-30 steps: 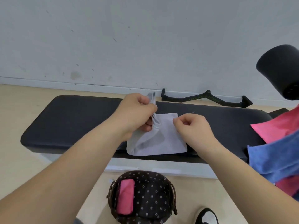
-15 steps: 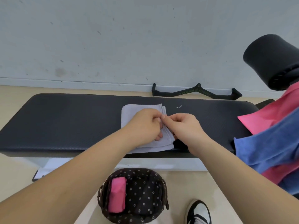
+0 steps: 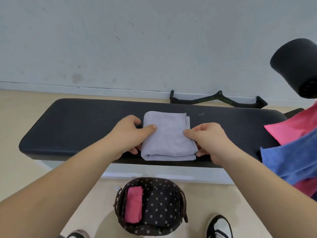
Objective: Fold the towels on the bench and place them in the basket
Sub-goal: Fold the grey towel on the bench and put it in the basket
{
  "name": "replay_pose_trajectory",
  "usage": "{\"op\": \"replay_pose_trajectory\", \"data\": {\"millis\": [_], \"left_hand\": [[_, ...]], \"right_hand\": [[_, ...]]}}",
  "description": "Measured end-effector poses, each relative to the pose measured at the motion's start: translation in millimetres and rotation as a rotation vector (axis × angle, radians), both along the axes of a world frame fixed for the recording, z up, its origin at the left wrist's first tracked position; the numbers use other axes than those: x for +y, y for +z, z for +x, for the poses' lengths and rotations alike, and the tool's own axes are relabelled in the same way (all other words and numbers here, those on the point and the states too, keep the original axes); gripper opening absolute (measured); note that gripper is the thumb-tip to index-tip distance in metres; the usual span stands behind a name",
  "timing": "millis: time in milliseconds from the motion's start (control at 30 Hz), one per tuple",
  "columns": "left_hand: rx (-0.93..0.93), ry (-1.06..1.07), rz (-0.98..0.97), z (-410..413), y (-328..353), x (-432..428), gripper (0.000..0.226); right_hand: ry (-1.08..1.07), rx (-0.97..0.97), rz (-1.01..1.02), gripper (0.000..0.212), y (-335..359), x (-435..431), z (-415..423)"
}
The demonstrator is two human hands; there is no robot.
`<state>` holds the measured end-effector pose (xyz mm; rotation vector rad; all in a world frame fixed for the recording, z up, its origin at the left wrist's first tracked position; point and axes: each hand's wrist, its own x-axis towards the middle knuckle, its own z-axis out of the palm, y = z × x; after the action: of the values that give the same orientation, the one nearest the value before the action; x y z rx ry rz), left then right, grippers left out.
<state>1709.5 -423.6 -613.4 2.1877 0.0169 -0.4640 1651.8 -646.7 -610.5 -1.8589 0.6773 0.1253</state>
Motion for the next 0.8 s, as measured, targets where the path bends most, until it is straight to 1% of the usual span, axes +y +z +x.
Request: {"op": "replay_pose_trajectory", "data": {"millis": [100,133,200,233,267,300,367,433,533,600,800], "left_hand": [[-0.016,-0.05,0.008,-3,-2,-6,0.04],[-0.005,-0.051,-0.014,-3,-2,-8,0.036],[0.039,-0.03,-0.068,-1,0,-9,0.031],[0.068,-0.018,-0.094,1,2,-9,0.03],[0.099,-0.008,-0.119,2,4,-8,0.029],[0.128,0.0,-0.143,3,5,-7,0.028],[0.176,0.022,-0.193,5,8,-6,0.027],[0.2,0.032,-0.225,4,9,-6,0.031],[0.164,0.01,-0.196,2,7,-6,0.028],[0.129,0.027,-0.174,1,7,-6,0.026],[0.081,0.072,-0.166,4,11,-3,0.026]], "right_hand": [[0.033,0.021,-0.082,0.021,3,0,0],[0.071,0.021,-0.16,0.026,6,1,0],[0.184,-0.027,-0.451,0.045,10,2,1],[0.248,-0.096,-0.585,0.058,11,3,2],[0.318,-0.172,-0.664,0.069,10,6,3],[0.395,-0.228,-0.692,0.078,9,10,4],[0.558,-0.242,-0.69,0.091,3,17,5],[0.658,-0.169,-0.678,0.101,-9,22,8],[0.658,-0.072,-0.681,0.116,-21,30,10],[0.645,-0.055,-0.689,0.118,-25,36,12],[0.649,-0.001,-0.621,0.112,-23,41,15]]}}
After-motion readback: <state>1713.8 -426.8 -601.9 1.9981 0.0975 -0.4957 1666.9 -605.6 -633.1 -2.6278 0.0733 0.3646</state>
